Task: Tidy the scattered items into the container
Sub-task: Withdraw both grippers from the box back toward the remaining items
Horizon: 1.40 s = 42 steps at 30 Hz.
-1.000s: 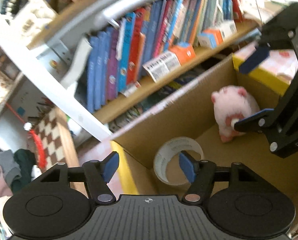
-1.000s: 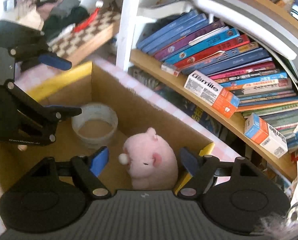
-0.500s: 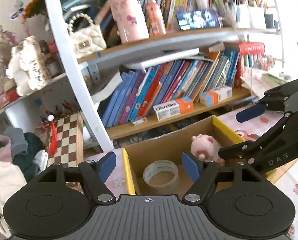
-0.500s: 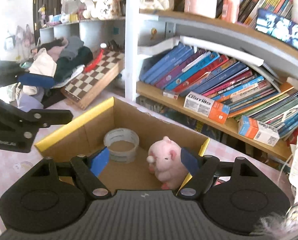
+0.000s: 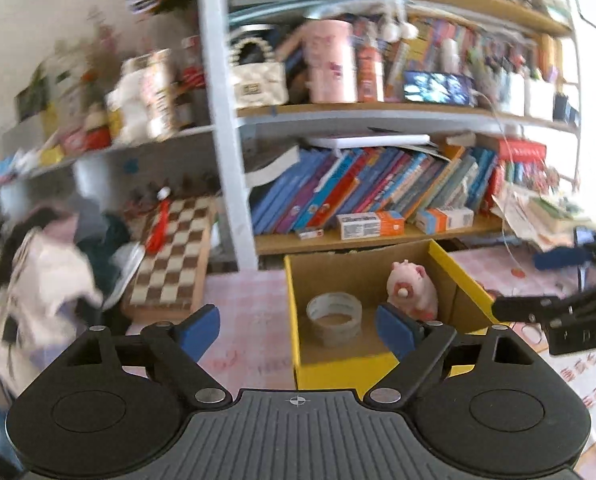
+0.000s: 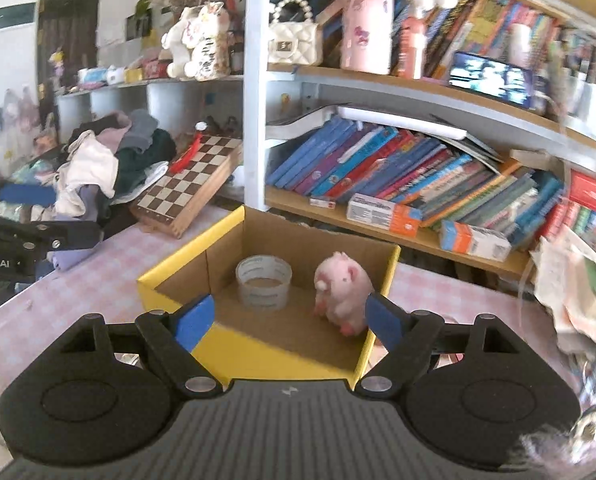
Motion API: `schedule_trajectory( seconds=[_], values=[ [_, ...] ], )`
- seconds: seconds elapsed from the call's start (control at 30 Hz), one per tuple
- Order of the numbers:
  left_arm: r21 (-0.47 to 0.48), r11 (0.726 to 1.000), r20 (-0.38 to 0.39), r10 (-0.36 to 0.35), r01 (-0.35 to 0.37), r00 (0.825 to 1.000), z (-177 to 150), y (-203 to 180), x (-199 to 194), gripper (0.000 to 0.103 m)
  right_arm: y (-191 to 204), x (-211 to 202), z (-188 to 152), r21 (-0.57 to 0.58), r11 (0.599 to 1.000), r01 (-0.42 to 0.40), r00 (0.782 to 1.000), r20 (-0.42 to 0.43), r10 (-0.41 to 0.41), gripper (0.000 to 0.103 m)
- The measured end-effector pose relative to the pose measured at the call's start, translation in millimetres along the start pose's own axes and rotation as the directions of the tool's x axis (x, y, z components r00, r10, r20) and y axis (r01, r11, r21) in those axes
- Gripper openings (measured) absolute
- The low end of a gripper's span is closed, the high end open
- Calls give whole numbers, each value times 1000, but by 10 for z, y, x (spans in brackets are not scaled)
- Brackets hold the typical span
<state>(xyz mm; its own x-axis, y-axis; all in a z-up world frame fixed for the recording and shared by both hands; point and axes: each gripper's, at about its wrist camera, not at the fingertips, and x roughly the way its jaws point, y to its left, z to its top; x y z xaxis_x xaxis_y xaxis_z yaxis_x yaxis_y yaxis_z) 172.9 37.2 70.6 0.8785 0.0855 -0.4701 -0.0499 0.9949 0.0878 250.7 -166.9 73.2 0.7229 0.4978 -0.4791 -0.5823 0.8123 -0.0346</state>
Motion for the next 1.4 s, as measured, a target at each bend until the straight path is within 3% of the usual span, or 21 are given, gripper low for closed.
schedule_trajectory(
  seconds=[0.2,0.4,0.63,1.0,1.4],
  values=[
    [-84,996,-60,0,-5,998,-476,33,-265,90,304,-324,-447,109,987,122,993,-12,-121,83],
    [-135,991,-108,-21,6,994,-865,69,-510,90,584,-573,-885,120,978,168,983,-91,-158,83],
    [-100,994,-95,-62,53,994,-1005,-13,-723,90,854,-766,-1085,138,977,162,983,-112,-147,86],
    [-13,995,-152,-104,104,983,-1222,-147,-717,90,1031,-724,-1278,122,973,198,966,-194,-172,86],
    [7,994,-154,-103,105,983,-1287,-179,-654,90,1115,-673,-1395,69,976,205,958,-219,-186,85]
  ],
)
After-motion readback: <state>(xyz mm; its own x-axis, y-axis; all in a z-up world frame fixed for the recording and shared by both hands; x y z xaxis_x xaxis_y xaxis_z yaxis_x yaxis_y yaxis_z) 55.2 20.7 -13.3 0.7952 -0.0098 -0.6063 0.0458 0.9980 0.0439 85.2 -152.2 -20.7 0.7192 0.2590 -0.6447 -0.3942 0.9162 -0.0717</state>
